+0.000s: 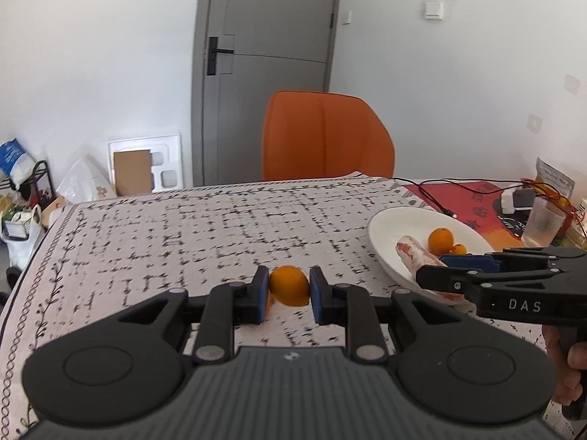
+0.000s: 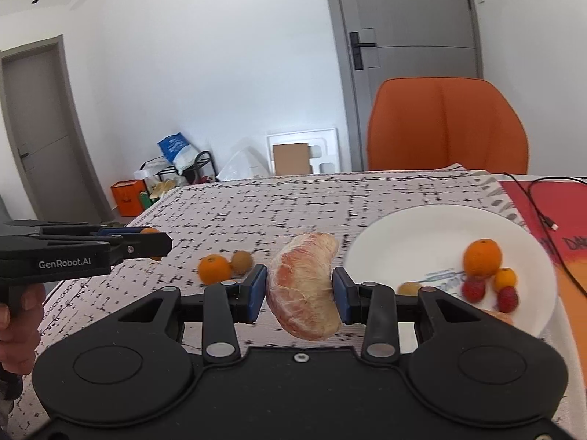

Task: Organize fruits
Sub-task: 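Carry the mandarin in the left gripper while the right gripper carries the pomelo segment to the plate, then open both grippers to release the mandarin and pomelo segment onto the plate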

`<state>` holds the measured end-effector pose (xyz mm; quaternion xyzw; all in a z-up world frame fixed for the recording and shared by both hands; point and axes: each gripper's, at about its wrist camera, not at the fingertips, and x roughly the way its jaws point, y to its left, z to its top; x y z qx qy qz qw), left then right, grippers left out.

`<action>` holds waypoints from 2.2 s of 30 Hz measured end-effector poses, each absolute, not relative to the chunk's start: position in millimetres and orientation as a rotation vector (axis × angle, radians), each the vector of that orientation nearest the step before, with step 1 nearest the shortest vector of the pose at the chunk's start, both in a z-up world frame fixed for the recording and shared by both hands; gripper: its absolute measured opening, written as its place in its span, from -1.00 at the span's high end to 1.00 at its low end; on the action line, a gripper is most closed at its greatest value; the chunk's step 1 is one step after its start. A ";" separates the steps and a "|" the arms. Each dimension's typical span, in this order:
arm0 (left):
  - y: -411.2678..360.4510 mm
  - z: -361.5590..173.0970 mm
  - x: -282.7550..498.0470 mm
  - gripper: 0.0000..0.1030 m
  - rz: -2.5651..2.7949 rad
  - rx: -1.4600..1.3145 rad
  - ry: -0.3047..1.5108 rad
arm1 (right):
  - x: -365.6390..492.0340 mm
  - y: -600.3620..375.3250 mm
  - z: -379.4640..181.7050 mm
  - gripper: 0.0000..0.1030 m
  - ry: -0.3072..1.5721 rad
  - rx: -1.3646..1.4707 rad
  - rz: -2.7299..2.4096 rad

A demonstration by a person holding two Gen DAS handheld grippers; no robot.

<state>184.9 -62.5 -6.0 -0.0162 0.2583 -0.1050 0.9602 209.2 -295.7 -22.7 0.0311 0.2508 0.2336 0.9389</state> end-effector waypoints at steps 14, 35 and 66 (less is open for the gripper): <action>-105.4 -9.6 209.8 0.57 -0.288 0.030 0.537 | 223.0 -337.1 -34.7 0.28 0.521 0.106 0.392; -148.2 -13.7 245.0 0.57 -0.349 0.092 0.555 | 250.6 -363.0 -46.3 0.28 0.519 0.152 0.341; -193.5 -12.8 264.3 0.48 -0.418 0.120 0.587 | 225.4 -389.0 -53.4 -0.19 0.509 0.227 0.305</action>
